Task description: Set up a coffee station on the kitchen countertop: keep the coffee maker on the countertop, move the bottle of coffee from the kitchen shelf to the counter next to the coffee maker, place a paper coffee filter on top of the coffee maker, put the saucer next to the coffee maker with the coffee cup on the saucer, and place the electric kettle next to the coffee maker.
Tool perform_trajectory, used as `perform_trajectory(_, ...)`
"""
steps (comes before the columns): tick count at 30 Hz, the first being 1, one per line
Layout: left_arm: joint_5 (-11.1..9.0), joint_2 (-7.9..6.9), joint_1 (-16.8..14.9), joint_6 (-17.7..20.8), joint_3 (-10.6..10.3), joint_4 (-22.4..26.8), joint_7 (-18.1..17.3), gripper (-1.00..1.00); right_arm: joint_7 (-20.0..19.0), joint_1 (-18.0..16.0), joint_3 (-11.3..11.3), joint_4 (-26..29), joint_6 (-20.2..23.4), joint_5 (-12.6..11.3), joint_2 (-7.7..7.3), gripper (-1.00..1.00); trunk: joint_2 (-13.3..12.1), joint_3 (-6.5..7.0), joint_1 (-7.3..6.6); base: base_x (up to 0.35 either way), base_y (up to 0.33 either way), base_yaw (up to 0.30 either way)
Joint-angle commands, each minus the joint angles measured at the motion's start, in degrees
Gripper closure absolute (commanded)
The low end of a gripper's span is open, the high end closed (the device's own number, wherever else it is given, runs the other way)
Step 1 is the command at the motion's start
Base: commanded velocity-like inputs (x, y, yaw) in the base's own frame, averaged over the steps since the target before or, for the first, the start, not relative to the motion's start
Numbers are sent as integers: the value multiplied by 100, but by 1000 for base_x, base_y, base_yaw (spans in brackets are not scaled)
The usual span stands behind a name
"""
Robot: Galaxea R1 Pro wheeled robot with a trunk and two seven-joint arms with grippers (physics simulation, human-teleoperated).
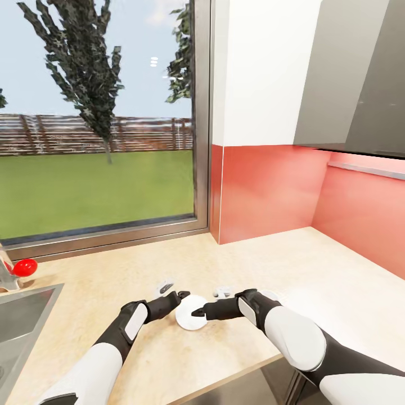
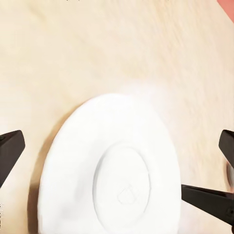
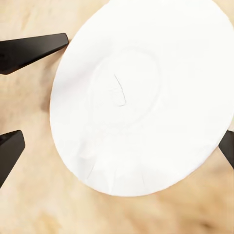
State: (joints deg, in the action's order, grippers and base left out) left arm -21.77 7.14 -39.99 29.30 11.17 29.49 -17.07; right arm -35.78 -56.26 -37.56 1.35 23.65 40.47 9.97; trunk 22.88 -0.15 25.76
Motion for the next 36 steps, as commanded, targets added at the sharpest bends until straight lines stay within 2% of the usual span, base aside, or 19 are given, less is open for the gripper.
perform_trajectory(1,-20,7,-1,50,43,3,-9,-100,-23,1,-50,14,43,40,3,-100,4,-3,2,0,0,0)
perform_trajectory(8,-20,7,0,50,51,-4,-8,-100,-184,1,-50,14,43,40,3,-100,4,-3,2,0,0,0)
perform_trajectory(21,-21,15,70,56,52,4,-7,-100,-258,1,-50,14,43,40,3,-100,4,-3,2,0,0,0)
perform_trajectory(25,-28,16,71,58,46,4,-7,-100,-513,1,-50,14,42,40,3,-100,4,-3,2,0,0,0)
perform_trajectory(36,-28,25,70,58,45,4,-7,-100,-544,1,-50,14,43,40,3,-100,4,-3,2,0,0,0)
